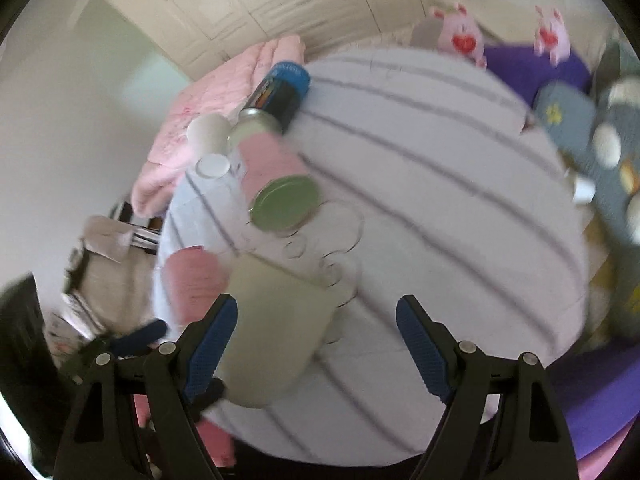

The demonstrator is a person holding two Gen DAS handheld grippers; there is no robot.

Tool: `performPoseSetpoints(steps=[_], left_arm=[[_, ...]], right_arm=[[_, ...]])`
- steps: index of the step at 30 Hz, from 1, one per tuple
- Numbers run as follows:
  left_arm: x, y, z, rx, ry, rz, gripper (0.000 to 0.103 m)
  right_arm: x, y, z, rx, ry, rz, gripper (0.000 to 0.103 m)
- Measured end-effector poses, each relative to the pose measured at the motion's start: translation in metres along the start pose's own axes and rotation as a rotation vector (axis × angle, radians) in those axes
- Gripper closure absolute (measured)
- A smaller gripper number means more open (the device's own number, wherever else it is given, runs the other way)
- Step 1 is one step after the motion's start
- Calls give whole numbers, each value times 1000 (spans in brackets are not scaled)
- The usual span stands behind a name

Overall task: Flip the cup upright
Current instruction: 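Lift the green cup with the right gripper and rotate it rim-up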

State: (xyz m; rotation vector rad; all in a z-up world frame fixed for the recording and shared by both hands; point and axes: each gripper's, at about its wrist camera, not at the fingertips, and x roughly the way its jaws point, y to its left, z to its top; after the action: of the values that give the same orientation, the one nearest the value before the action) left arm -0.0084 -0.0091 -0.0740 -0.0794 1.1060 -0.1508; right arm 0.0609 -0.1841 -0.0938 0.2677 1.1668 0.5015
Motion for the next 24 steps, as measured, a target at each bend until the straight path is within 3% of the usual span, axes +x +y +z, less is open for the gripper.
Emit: performPoseSetpoints(steps=[7,24], left_arm=[[3,5,-8,-12,0,-25,9],[9,10,-6,9,0,-60,9]], right_arm=[[23,2,-6,133,108,92,20],[53,10,1,166,177,69,20]])
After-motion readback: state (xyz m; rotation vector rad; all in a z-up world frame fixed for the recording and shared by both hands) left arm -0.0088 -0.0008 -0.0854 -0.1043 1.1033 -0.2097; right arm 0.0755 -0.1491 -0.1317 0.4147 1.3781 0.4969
